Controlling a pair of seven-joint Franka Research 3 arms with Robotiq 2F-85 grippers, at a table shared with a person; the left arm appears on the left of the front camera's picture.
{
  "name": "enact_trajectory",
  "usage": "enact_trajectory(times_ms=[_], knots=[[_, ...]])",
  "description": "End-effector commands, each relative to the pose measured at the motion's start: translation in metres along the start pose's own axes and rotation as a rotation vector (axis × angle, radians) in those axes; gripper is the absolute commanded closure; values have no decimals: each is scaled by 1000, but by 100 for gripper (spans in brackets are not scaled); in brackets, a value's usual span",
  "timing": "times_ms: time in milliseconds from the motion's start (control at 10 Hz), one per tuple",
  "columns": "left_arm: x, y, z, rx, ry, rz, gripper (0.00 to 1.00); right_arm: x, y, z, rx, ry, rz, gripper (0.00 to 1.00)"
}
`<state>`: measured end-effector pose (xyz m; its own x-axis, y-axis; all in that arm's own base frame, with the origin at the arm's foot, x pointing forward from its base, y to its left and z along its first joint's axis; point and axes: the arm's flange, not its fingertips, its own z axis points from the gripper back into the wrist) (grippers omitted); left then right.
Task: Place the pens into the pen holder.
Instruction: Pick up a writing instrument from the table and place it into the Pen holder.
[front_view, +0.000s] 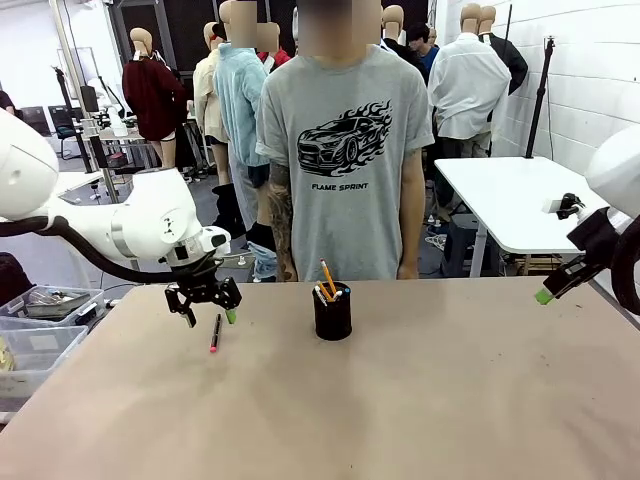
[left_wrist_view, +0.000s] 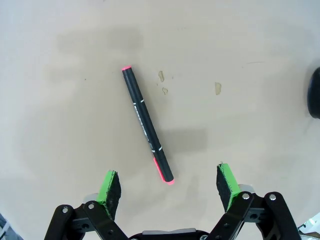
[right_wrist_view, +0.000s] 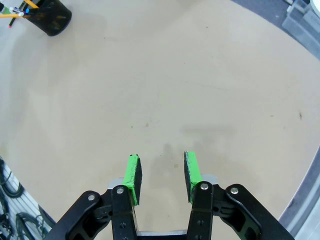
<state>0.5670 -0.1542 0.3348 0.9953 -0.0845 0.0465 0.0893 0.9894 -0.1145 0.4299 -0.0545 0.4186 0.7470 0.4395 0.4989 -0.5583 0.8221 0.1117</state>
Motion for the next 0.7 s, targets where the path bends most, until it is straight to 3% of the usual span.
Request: enact_trajectory(times_ms=[0,400,500,600], knots=[[15,-4,-6,52,34,28,0,-4,0,-3,16,-17,11,54],[27,-2,-27,89,65,9,0,-4,0,-3,16,-17,11,54],[27,-2,-29,91,67,6,6,-4,0,-3,16,-17,11,54],[27,-2,-29,96,70,-1,21,-4,0,-3,16,-17,11,54]])
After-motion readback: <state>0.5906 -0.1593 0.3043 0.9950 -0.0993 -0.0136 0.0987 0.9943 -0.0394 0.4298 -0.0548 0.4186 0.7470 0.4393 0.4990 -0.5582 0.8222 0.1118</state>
